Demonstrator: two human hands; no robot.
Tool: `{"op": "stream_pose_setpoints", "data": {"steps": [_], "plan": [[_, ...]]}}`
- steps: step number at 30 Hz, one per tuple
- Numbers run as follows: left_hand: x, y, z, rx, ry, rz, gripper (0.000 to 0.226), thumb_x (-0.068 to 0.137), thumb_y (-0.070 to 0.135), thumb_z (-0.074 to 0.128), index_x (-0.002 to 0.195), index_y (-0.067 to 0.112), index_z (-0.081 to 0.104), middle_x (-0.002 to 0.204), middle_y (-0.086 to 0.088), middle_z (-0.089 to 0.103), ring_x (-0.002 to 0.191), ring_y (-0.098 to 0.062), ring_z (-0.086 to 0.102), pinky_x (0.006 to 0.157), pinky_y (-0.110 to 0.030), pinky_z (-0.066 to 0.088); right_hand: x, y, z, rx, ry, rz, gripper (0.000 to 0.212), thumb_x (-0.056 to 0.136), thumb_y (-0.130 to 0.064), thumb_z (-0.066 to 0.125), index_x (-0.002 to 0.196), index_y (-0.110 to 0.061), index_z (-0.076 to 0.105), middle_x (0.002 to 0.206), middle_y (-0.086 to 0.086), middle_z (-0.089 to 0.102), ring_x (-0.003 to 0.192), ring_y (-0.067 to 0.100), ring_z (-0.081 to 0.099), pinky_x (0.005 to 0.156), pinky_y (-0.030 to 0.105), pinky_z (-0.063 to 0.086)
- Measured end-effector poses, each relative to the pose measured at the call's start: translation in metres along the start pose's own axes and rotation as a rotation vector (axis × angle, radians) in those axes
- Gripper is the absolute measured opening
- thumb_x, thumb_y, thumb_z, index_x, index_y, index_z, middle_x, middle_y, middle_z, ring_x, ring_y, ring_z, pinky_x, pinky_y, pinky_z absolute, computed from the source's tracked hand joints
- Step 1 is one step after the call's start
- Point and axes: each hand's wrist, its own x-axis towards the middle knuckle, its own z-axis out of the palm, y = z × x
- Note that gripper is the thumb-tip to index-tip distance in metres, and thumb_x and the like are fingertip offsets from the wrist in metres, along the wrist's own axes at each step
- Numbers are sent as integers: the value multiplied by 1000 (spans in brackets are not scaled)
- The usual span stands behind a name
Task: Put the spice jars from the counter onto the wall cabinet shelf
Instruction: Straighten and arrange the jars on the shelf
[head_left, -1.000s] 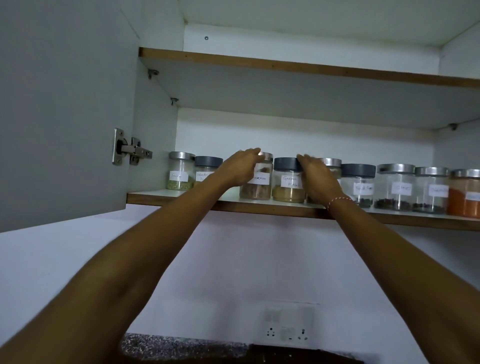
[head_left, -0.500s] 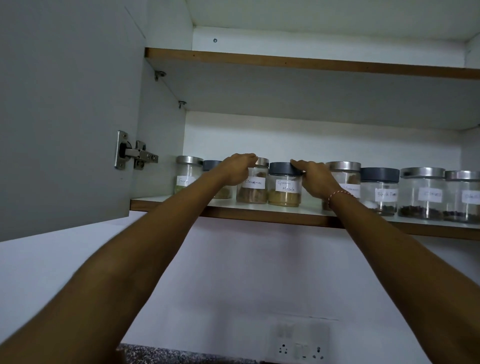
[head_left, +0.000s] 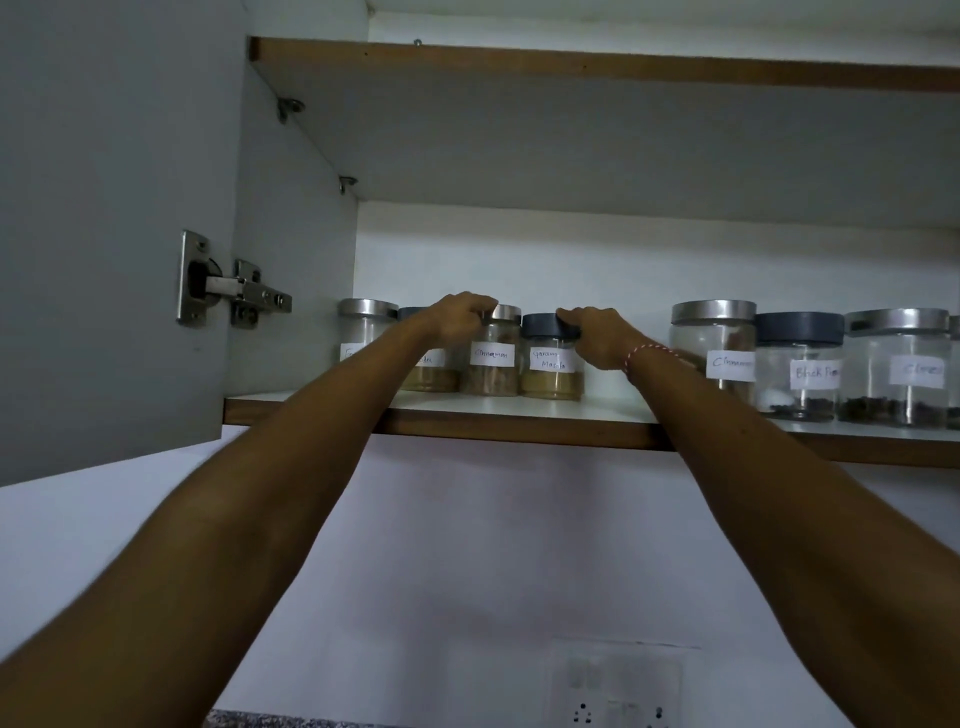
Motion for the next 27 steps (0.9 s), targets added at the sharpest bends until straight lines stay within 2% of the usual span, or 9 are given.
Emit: {"op": "stream_pose_setpoints", "data": {"steps": [2, 5, 8, 12, 13, 15, 18, 22, 27], "plan": [[6, -3, 0, 12, -28, -15, 26, 90, -6, 31, 102, 8, 50, 109, -12, 49, 102, -19, 38, 85, -32, 28, 6, 1, 1, -13, -20, -2, 40, 94, -3, 38, 134, -4, 40, 129, 21, 51, 118, 36, 48, 98, 38, 38], [11, -6, -2, 15, -53, -25, 35, 92, -3, 30, 118, -3, 54, 132, -19, 52, 116, -29, 47, 93, -35, 35, 12, 3, 0, -14, -32, -14, 37, 94, -6, 42, 131, -3, 45, 128, 22, 53, 117, 36, 49, 98, 38, 38], [12, -6, -3, 31, -54, -17, 41, 93, -2, 29, 128, 0, 51, 137, -14, 51, 126, -31, 45, 104, -39, 35, 13, 5, 1, -10, -35, -24, 43, 94, -4, 41, 137, -5, 39, 134, 22, 48, 122, 37, 46, 102, 38, 35], [10, -5, 4, 92, -37, -30, 31, 92, -1, 32, 117, -1, 51, 133, -22, 49, 111, -25, 45, 91, -36, 34, 9, 6, 3, -11, -43, -23, 50, 94, -3, 37, 143, -7, 28, 139, 21, 43, 126, 36, 42, 103, 36, 31], [9, -5, 7, 127, -38, -33, 32, 93, 1, 33, 122, -1, 48, 136, -23, 46, 110, -24, 43, 90, -35, 32, 8, 6, 4, -11, -42, -22, 51, 94, -2, 37, 144, -7, 26, 140, 21, 42, 126, 36, 41, 103, 35, 31], [7, -5, 11, 241, -49, -24, 45, 96, 4, 33, 141, 0, 30, 152, -20, 25, 131, -29, 33, 105, -38, 28, 6, 4, 6, -27, -45, -23, 55, 92, 2, 37, 145, -6, 22, 143, 21, 37, 129, 36, 38, 105, 37, 30], [3, 0, 14, 362, 28, 29, 64, 96, 4, 34, 149, 7, -3, 158, -13, -13, 146, -29, -6, 118, -44, 7, 4, 2, 10, -69, -41, -28, 70, 89, 6, 40, 148, -9, 5, 156, 18, 6, 143, 36, 10, 117, 42, 17], [-6, 22, 25, 309, 75, 100, 67, 97, 6, 34, 148, 10, -9, 157, -11, -14, 147, -24, -8, 119, -40, 3, -8, 4, 3, -83, 42, -55, 74, 90, 4, 43, 148, -11, 0, 157, 12, -7, 146, 28, -5, 118, 41, 10], [-9, 55, 38, 265, 94, 168, 63, 99, 7, 33, 149, 9, -4, 158, -10, -11, 147, -23, -3, 118, -35, 8, -41, 15, -12, -209, 195, -137, 64, 88, 0, 51, 145, -9, 22, 156, 15, 11, 145, 29, 10, 114, 42, 24]]}}
